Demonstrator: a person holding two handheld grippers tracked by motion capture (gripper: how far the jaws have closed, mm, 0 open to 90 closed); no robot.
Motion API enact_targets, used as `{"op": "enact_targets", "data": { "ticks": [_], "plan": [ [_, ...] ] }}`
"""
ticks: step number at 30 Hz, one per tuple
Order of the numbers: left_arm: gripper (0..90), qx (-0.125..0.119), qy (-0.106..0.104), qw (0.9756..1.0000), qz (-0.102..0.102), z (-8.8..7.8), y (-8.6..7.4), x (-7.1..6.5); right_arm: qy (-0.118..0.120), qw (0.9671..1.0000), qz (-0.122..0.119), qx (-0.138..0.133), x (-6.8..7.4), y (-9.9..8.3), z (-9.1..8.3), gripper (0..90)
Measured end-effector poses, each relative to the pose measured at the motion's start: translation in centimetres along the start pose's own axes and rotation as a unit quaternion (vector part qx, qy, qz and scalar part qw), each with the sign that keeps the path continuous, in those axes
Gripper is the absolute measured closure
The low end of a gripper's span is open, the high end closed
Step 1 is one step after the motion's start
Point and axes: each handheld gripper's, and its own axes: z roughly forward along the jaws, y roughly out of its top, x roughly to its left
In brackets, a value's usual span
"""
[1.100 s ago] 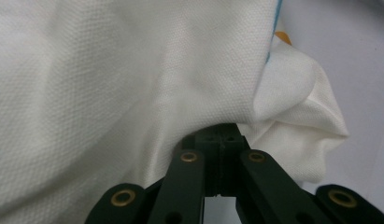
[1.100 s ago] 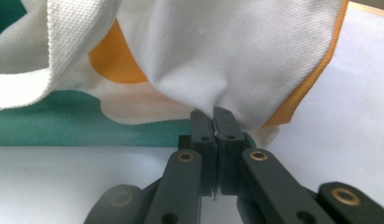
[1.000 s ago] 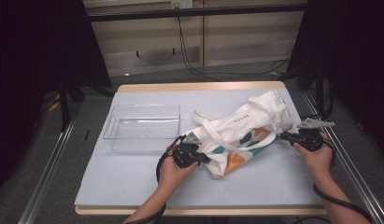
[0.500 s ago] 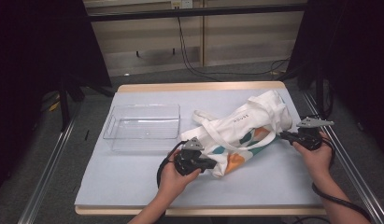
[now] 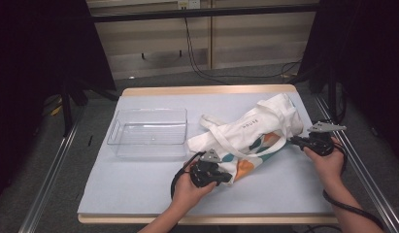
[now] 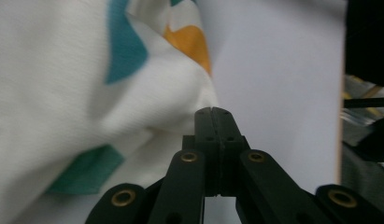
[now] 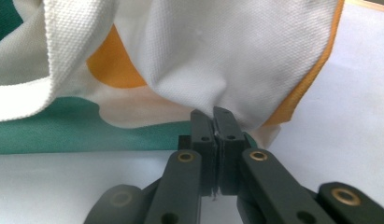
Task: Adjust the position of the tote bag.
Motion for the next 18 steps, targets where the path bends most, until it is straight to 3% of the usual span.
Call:
{"op": "enact_targets", "data": {
  "ticks": [3, 4, 7, 10, 12, 15, 18],
  "plan": [
    [90.0, 0.004, 0.003, 0.9999, -0.016, 0.0, 0.1, 0.8, 0.002, 1.0000, 0.003, 0.000, 0.0, -0.1, -0.1, 88.0],
    [90.0, -0.010, -0.001, 0.9997, -0.021, 0.2, 0.0, 0.9, 0.002, 1.0000, 0.004, -0.002, 0.1, -0.1, -0.1, 88.0],
    [90.0, 0.008, 0.002, 0.9999, -0.014, 0.0, 0.0, 1.1, 0.001, 1.0000, 0.001, -0.001, 0.1, -0.2, 0.0, 88.0],
    [90.0, 0.007, 0.013, 0.9998, -0.010, 0.0, 0.1, 1.1, 0.001, 1.0000, 0.003, -0.002, 0.0, -0.2, 0.0, 88.0],
    [90.0, -0.006, 0.016, 0.9996, -0.021, 0.1, -0.1, 1.7, 0.002, 1.0000, 0.004, -0.001, 0.1, -0.1, 0.0, 88.0],
    [90.0, -0.004, 0.010, 0.9994, -0.031, 0.0, -0.1, 2.1, 0.000, 1.0000, 0.008, -0.001, 0.2, -0.2, -0.2, 88.1],
    [90.0, 0.000, 0.022, 0.9995, -0.024, 0.1, 0.0, 2.3, 0.003, 0.9999, 0.012, -0.004, 0.2, -0.4, -0.3, 88.1]
  ]
}}
